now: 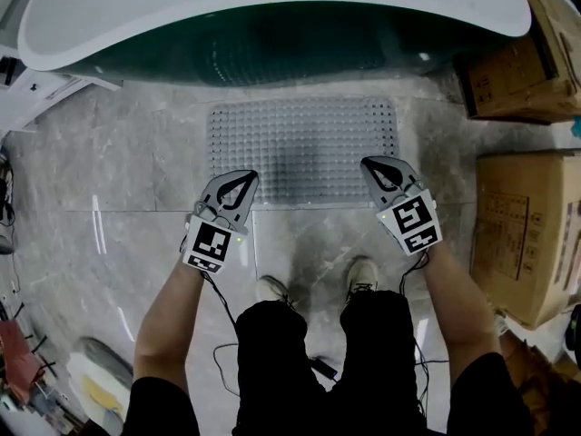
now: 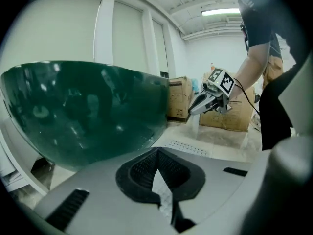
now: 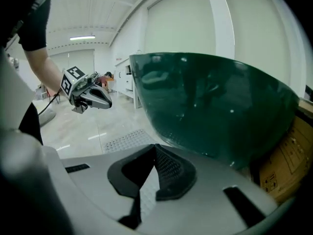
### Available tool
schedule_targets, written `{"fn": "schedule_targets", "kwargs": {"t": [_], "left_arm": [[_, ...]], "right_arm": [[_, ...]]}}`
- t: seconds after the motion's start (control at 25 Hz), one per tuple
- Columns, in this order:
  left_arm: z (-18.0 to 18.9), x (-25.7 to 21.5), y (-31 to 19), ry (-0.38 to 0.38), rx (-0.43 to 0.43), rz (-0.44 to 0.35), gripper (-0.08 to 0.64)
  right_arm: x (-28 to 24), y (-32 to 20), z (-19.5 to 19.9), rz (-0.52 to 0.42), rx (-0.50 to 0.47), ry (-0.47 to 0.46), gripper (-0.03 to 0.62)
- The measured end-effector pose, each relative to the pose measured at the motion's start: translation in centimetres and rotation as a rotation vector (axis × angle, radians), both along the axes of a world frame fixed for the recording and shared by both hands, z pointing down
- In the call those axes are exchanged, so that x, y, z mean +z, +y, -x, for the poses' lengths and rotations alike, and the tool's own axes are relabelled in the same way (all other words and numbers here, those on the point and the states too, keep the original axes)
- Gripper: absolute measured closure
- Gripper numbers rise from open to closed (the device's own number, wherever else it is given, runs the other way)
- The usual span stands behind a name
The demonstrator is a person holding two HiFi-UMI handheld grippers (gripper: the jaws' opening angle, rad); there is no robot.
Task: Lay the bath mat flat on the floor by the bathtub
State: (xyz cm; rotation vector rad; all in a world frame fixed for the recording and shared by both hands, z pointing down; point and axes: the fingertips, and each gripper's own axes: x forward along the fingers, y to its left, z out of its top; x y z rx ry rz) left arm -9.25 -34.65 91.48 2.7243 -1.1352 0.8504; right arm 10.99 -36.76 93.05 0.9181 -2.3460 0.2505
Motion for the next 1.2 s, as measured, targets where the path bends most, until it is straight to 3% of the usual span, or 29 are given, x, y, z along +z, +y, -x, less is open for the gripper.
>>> {"fn": "schedule_targets", "kwargs": {"t": [0.2,0.44,0.64,0.84,1.04,1.2], "left_arm": [[-0.5,-9.4,1.9,0.04,-0.005,0.046,0.546],[0.3,-21.8,3.7,0.061,-0.011,0.062,0.546],[1.3,-32.7,5.8,0.147,-0.088,0.102,0.546],[2.3,-43.2,8.6,0.21,-0.174,0.087,0.546],[3.3,-50.7,11.2,0.273,-0.232,0.089,0.546],[4.4,-56.1,12.6,0.306,-0.274,0.047,0.546]], "right_arm": [[-8.8,2.2,0.4,0.054,0.001,0.005,0.575],[-21.7,3.3,1.8,0.055,0.025,-0.009,0.575],[-33.2,4.8,3.4,0.03,0.038,-0.019,0.575],[-43.6,7.2,5.3,-0.013,0.033,-0.048,0.575],[-52.2,9.3,7.8,-0.081,0.043,-0.116,0.575],[-57.9,10.9,9.2,-0.102,0.101,-0.187,0.575]]}}
